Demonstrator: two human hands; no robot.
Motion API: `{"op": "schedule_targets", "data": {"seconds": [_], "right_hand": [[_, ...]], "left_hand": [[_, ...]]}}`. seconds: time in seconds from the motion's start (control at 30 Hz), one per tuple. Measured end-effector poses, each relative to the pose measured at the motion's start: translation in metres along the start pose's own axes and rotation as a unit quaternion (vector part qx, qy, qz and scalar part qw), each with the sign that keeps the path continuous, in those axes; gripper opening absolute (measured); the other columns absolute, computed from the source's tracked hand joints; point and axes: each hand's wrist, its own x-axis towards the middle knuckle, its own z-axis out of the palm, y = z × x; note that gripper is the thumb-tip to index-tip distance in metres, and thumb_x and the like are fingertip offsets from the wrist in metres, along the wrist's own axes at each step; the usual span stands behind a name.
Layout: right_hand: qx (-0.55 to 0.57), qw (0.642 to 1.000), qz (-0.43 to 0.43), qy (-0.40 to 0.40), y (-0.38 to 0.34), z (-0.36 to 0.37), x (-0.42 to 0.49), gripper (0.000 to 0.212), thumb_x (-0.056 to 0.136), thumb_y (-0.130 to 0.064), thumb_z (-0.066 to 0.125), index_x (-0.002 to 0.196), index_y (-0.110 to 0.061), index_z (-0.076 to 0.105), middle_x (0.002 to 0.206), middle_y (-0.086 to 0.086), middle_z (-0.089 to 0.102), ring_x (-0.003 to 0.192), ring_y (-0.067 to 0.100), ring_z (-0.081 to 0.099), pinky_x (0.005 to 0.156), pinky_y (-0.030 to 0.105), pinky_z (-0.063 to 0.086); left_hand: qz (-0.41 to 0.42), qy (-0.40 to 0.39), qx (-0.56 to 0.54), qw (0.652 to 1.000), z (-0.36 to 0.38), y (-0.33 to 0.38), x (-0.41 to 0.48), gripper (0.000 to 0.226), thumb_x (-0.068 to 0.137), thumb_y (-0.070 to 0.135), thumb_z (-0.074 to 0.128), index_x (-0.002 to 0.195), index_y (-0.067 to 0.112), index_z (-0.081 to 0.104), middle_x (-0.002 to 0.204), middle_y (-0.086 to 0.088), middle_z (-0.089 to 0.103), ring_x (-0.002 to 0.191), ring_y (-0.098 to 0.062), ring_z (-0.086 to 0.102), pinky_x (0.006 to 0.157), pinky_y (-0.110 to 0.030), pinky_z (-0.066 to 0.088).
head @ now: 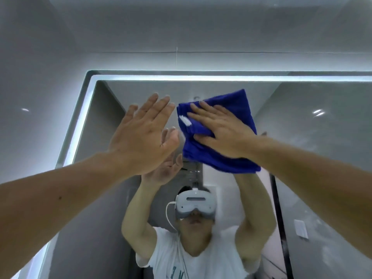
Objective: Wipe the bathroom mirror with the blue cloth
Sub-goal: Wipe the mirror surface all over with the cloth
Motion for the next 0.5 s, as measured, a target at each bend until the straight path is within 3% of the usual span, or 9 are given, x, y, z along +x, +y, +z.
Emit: {"op": "schedule_targets", "data": {"seconds": [0.13, 0.27, 0.43, 0.5], "right_hand": [[-0.031, 0.996, -0.05, -0.059, -0.04, 0.016, -0.067, 0.063, 0.099, -0.057, 0.022, 0.156, -0.031, 0.014, 0.163, -0.011, 0.004, 0.149, 0.006, -0.011, 0.119, 0.03, -0.012], [-0.073, 0.982, -0.139, -0.105, -0.064, 0.029, -0.133, 0.061, 0.103, -0.054, 0.024, 0.156, -0.026, 0.014, 0.164, -0.006, 0.009, 0.151, 0.013, -0.004, 0.121, 0.038, -0.003], [-0.059, 0.945, -0.273, -0.171, -0.02, 0.007, -0.114, 0.064, 0.099, -0.046, 0.04, 0.155, -0.03, 0.015, 0.163, -0.008, 0.012, 0.151, 0.009, -0.002, 0.123, 0.037, 0.0], [-0.059, 0.964, -0.218, -0.14, 0.01, -0.008, -0.089, 0.064, 0.099, -0.043, 0.043, 0.155, -0.032, 0.014, 0.163, -0.01, 0.013, 0.15, 0.008, 0.0, 0.122, 0.037, 0.004]], "left_hand": [[0.005, 0.009, -0.019, 1.0, 0.003, 0.009, -0.01, 0.08, 0.085, 0.059, 0.008, 0.156, 0.022, 0.017, 0.164, 0.006, 0.008, 0.151, -0.009, -0.003, 0.122, -0.04, 0.002], [0.013, 0.012, -0.028, 0.999, 0.003, 0.016, -0.023, 0.075, 0.089, 0.055, 0.012, 0.155, 0.021, 0.02, 0.164, 0.004, 0.011, 0.15, -0.01, -0.001, 0.123, -0.042, 0.004], [0.022, -0.01, -0.016, 1.0, -0.001, 0.017, -0.039, 0.075, 0.089, 0.055, 0.01, 0.155, 0.02, 0.018, 0.164, 0.004, 0.009, 0.15, -0.009, -0.005, 0.123, -0.044, 0.004], [0.028, -0.015, -0.004, 0.999, -0.004, 0.012, -0.042, 0.075, 0.089, 0.054, 0.01, 0.155, 0.019, 0.02, 0.164, 0.003, 0.01, 0.151, -0.011, -0.004, 0.123, -0.045, 0.005]]}}
